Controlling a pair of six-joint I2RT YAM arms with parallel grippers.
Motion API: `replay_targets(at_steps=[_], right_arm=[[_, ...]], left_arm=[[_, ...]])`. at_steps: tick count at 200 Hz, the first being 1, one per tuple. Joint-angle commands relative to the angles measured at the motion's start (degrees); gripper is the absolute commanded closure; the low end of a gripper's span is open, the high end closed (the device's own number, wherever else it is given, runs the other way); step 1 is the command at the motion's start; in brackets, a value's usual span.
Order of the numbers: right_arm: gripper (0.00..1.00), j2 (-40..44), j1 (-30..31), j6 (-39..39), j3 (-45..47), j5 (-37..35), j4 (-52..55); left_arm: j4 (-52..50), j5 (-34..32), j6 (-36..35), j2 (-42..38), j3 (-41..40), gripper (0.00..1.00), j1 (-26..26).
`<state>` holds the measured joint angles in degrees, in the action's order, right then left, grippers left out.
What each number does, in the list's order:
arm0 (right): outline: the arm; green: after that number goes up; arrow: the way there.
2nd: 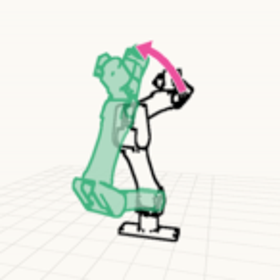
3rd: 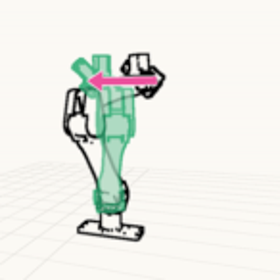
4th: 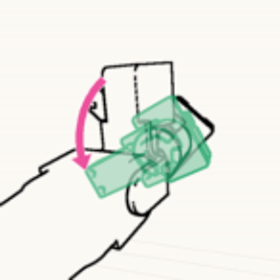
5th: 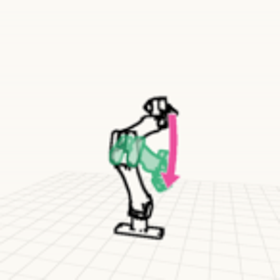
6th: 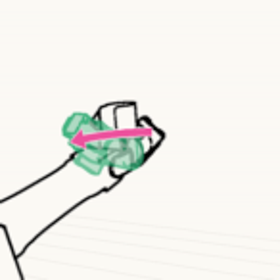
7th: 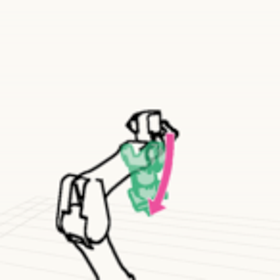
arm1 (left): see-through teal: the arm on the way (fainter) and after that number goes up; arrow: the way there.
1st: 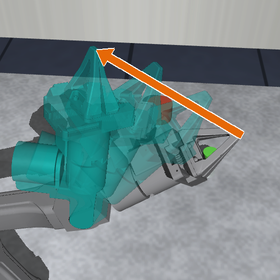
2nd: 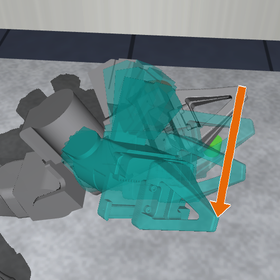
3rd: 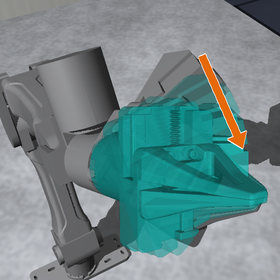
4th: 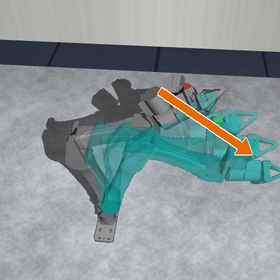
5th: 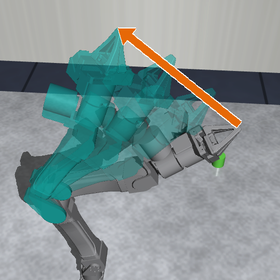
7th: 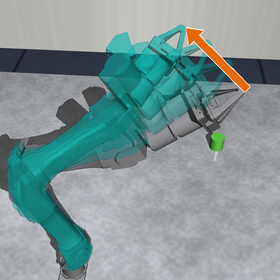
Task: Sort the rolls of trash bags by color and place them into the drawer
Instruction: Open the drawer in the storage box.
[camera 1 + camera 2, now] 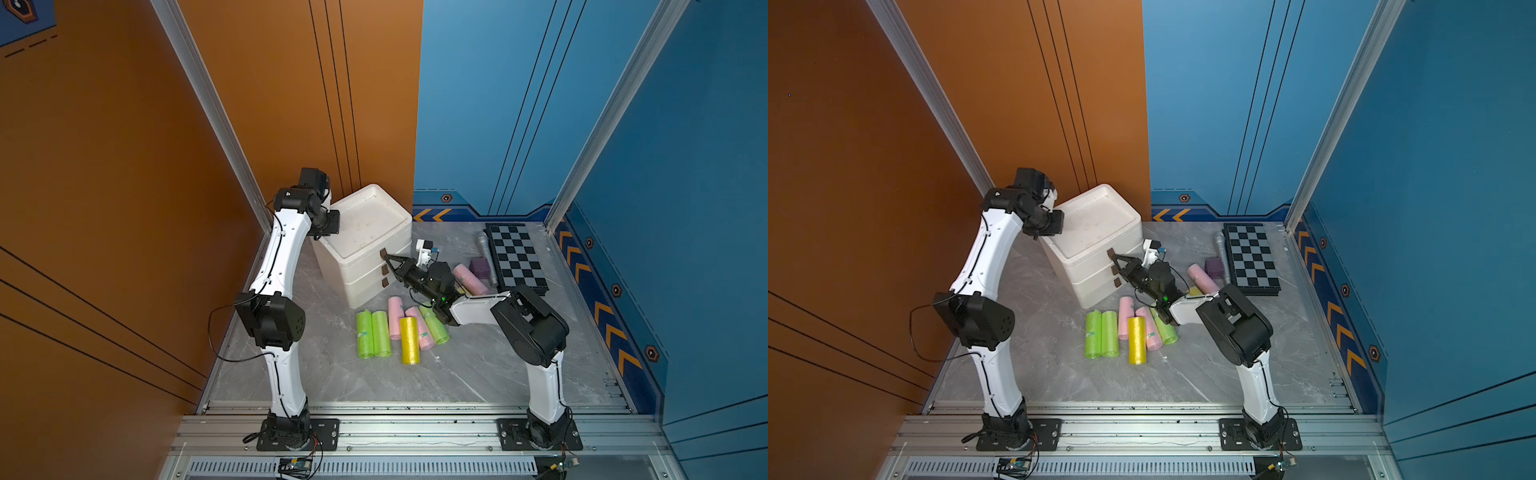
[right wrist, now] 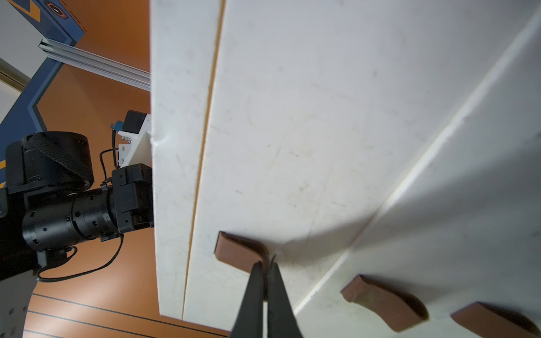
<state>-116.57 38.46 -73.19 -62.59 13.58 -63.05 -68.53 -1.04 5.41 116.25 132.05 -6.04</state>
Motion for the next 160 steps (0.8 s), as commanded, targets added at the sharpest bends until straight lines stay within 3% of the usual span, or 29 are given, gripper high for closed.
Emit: replay_targets(at_steps=[1, 32, 160], right_arm=[[1.00, -0.2, -1.0, -0.8, 1.0, 0.8, -5.5], [1.00, -1.9, -1.8, -4.6, 0.7, 2.9, -9.2], [1.00, 7.6, -3.5, -1.8, 10.4, 3.9, -4.1]], left_arm=[[-5.2, 1.0, 0.0, 1.4, -1.9, 1.00, -0.2], [-5.2, 1.0, 0.6, 1.4, -1.8, 1.00, -0.1], [-5.3, 1.1, 3.6, 1.9, -2.1, 1.00, 0.7]])
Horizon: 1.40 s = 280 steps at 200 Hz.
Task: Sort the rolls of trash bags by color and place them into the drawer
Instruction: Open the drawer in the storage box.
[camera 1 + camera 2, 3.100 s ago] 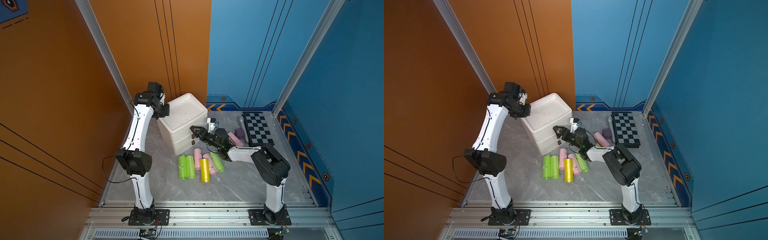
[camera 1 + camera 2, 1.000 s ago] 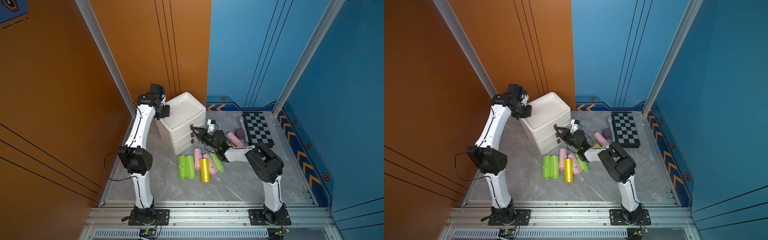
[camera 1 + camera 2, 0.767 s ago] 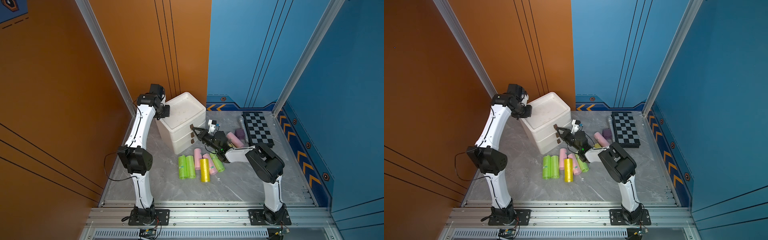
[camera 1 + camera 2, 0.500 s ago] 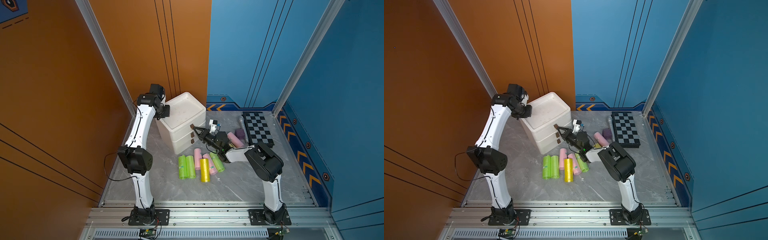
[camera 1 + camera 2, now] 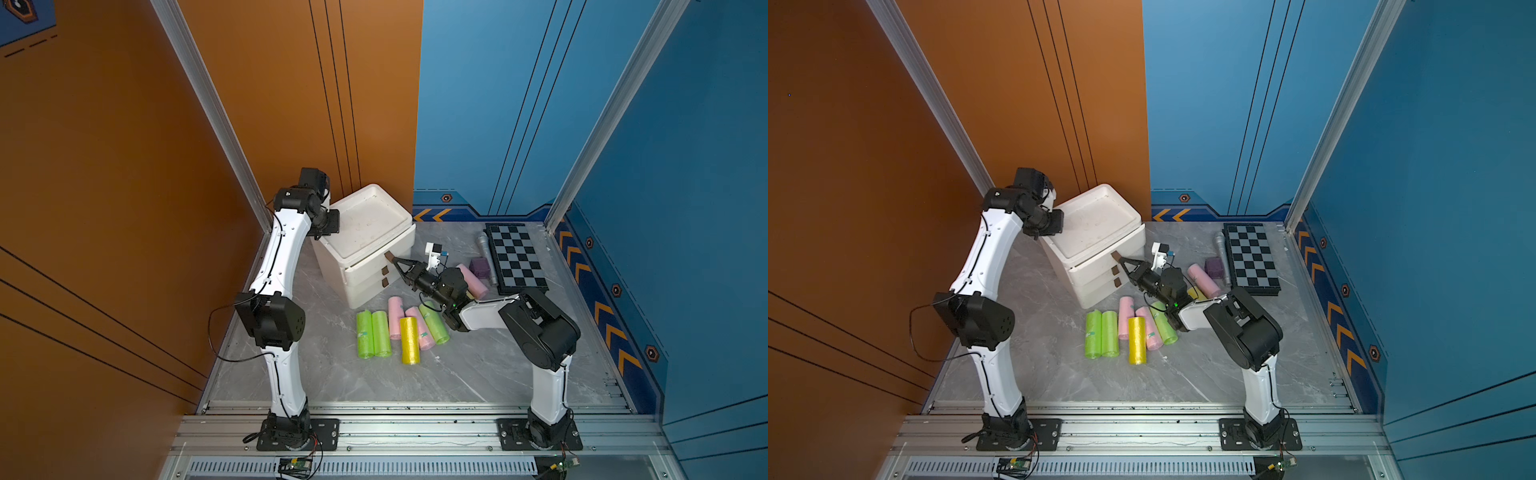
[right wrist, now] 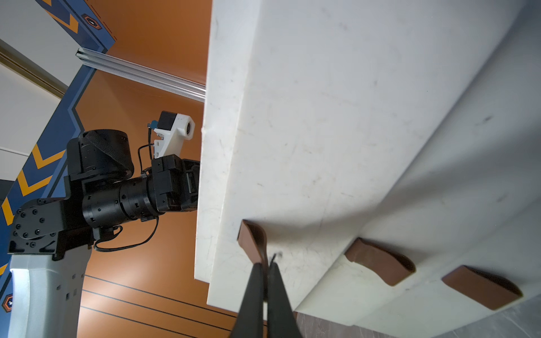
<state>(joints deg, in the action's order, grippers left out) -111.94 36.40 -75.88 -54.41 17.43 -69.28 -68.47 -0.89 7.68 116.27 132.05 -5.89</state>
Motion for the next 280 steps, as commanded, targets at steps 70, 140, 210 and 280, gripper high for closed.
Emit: replay_targets(at_steps=[70, 140, 210, 280], right_arm=[[1.00, 13.2, -3.0, 3.7, 11.0, 3.3, 8.0], [1.00, 22.1, -3.7, 10.4, 15.2, 4.5, 21.4], [0.97, 24.5, -3.6, 12.9, 16.4, 4.5, 26.6], [0.64, 32.9, -0.6, 28.0, 12.1, -3.3, 50.1]], left_arm=[[-5.3, 1.4, 1.3, 1.7, -2.1, 1.00, 0.8], [-5.3, 2.0, 1.6, 1.7, -2.0, 1.00, 0.8], [-5.3, 2.5, 2.0, 1.4, -2.2, 1.00, 0.6], [-5.2, 3.5, 2.3, 1.8, -1.9, 1.00, 0.5]])
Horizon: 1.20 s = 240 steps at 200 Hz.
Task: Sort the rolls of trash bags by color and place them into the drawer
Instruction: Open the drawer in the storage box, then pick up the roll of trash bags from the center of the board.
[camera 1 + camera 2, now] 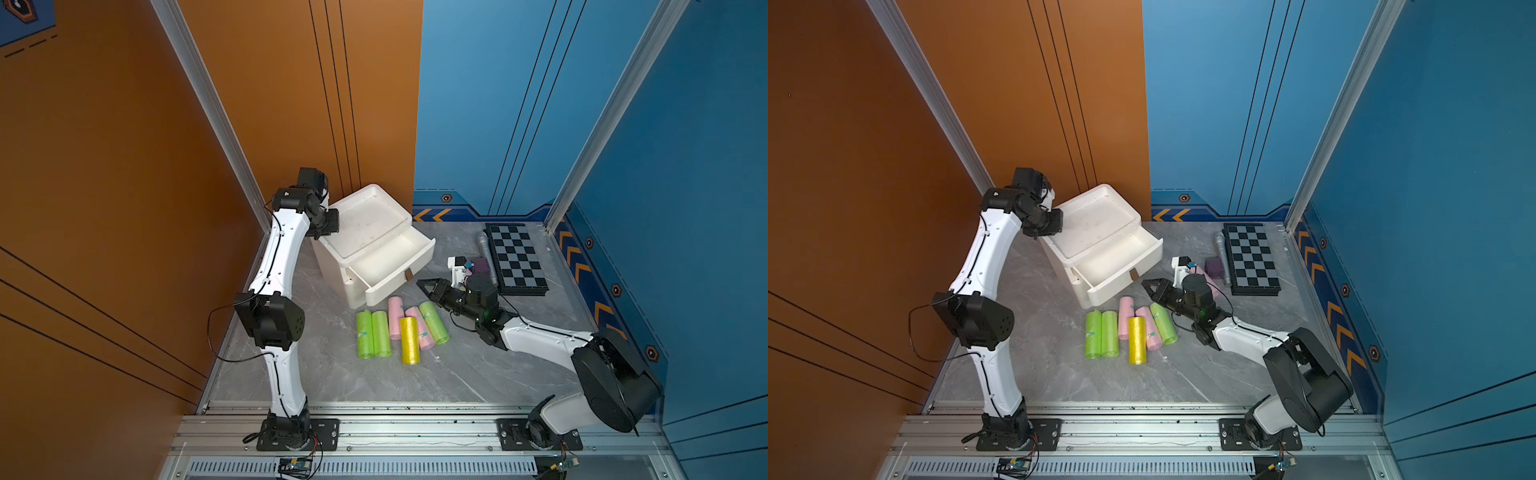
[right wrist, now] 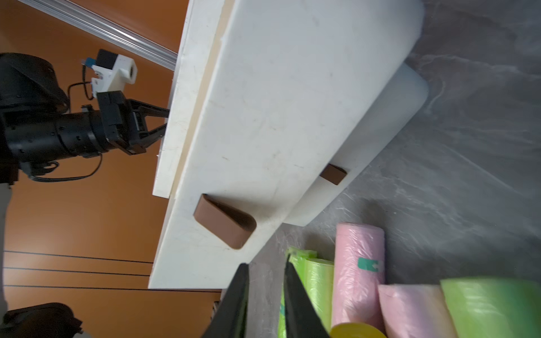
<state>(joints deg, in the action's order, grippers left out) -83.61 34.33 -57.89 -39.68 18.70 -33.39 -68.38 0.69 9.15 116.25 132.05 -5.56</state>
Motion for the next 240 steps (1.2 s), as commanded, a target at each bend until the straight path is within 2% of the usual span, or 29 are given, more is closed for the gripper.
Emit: replay_targets(at_steps=[1, 16, 29, 38, 57, 79, 95, 108, 123, 173, 194, 240], right_arm=[[0.63, 4.8, 1.5, 10.4, -2.8, -4.7, 14.8], [0.45, 7.8, 2.8, 15.2, -3.8, -8.5, 21.8], [0.26, 11.1, 5.2, 17.9, -3.7, -16.2, 26.3], [0.22, 13.4, 7.8, 16.6, -2.5, -21.6, 26.6], [0.21, 15.3, 9.1, 16.8, -1.7, -22.3, 28.9], [0.28, 14.2, 9.9, 18.0, -3.0, -24.0, 36.4], [0.19, 12.9, 14.2, 21.8, -5.3, -29.6, 42.6], [0.11, 11.1, 15.8, 23.3, -6.3, -28.7, 44.3], [0.11, 9.6, 17.6, 23.4, -6.1, -28.8, 44.4], [0.16, 4.8, 23.5, 23.0, -7.9, -32.6, 44.3], [0.21, 2.0, 25.7, 23.1, -9.6, -33.8, 44.3], [0.22, -3.2, 26.2, 21.5, -11.3, -32.5, 44.2]], left_arm=[[-5.3, 1.9, 0.9, 1.8, -1.9, 1.00, 0.2], [-5.3, 2.0, 0.8, 1.8, -1.9, 1.00, 0.2], [-5.2, 2.0, 0.7, 1.9, -1.9, 1.00, 0.2], [-5.2, 2.1, 0.7, 2.0, -1.8, 1.00, 0.2], [-5.2, 2.2, 0.8, 2.4, -1.4, 1.00, 0.2], [-5.2, 2.7, 1.3, 3.1, -0.7, 1.00, 0.0], [-5.1, 2.9, 1.4, 3.2, -0.3, 1.00, -0.2], [-5.2, 3.0, 1.4, 3.1, -0.2, 1.00, -0.3], [-5.2, 3.0, 1.5, 3.0, -0.3, 1.00, -0.5], [-5.2, 2.7, 1.4, 2.4, -0.8, 1.00, -0.6], [-5.2, 2.7, 1.1, 2.3, -1.0, 1.00, -0.6], [-5.2, 2.5, 0.8, 1.5, -2.0, 1.00, -0.3]])
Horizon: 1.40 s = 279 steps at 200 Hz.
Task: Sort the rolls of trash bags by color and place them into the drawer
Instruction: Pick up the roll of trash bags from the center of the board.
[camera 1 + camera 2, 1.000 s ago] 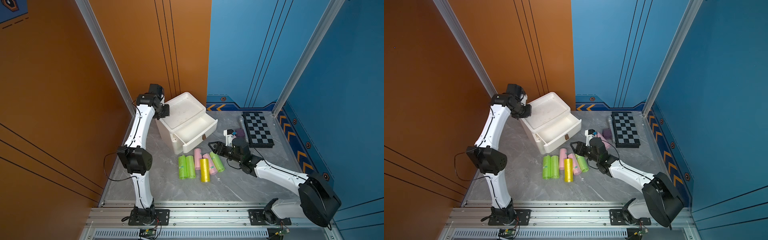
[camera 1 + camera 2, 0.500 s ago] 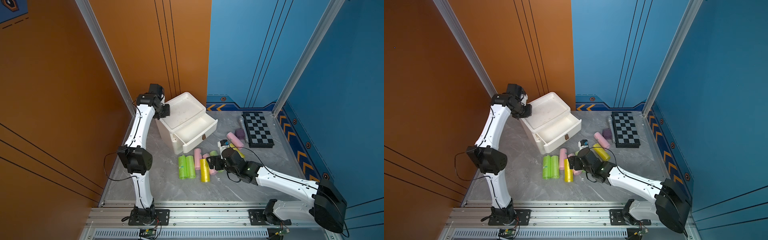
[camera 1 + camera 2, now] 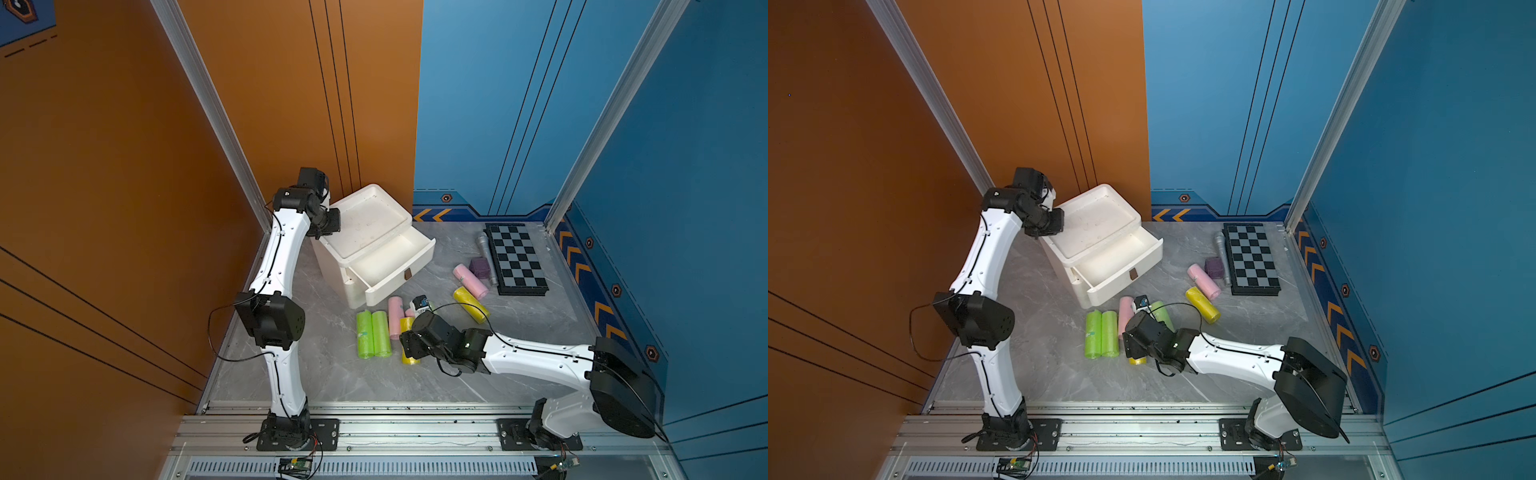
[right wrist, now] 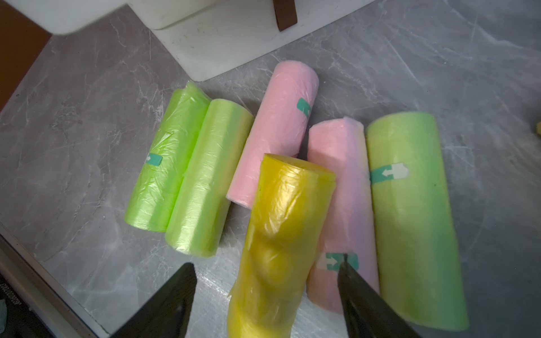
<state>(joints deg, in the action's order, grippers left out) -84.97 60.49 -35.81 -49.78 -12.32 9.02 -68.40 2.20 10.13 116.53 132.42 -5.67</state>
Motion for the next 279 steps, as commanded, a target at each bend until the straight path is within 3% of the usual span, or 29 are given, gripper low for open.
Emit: replay_targets(at_steps=[1, 60, 148, 167, 214, 279], right_arm=[[0.22, -1.9, 0.1, -0.6, -1.2, -1.5, 1.8], [0.25, -7.0, -0.3, -1.3, -2.5, -1.0, 1.8], [0.46, -8.7, -0.2, -2.8, -2.6, -2.9, 1.8], [0.52, -6.6, -0.3, -3.4, -2.0, -2.3, 2.5], [0.53, 1.1, -1.2, -5.2, -1.2, -0.3, 4.9], [0.54, 14.5, -5.6, -10.8, -4.4, 14.3, 8.6]], left_arm=[[-5.2, 0.9, -0.2, 1.2, -2.4, 1.00, -0.2], [-5.2, 0.9, -0.3, 1.1, -2.9, 1.00, 0.0], [-5.2, 1.2, -0.5, 1.2, -2.9, 1.00, 0.1], [-5.2, 1.3, -0.5, 1.2, -3.0, 1.00, 0.0], [-5.2, 1.5, -0.5, 1.3, -2.8, 1.00, 0.2], [-5.2, 1.5, -0.3, 1.0, -2.6, 1.00, 0.4]])
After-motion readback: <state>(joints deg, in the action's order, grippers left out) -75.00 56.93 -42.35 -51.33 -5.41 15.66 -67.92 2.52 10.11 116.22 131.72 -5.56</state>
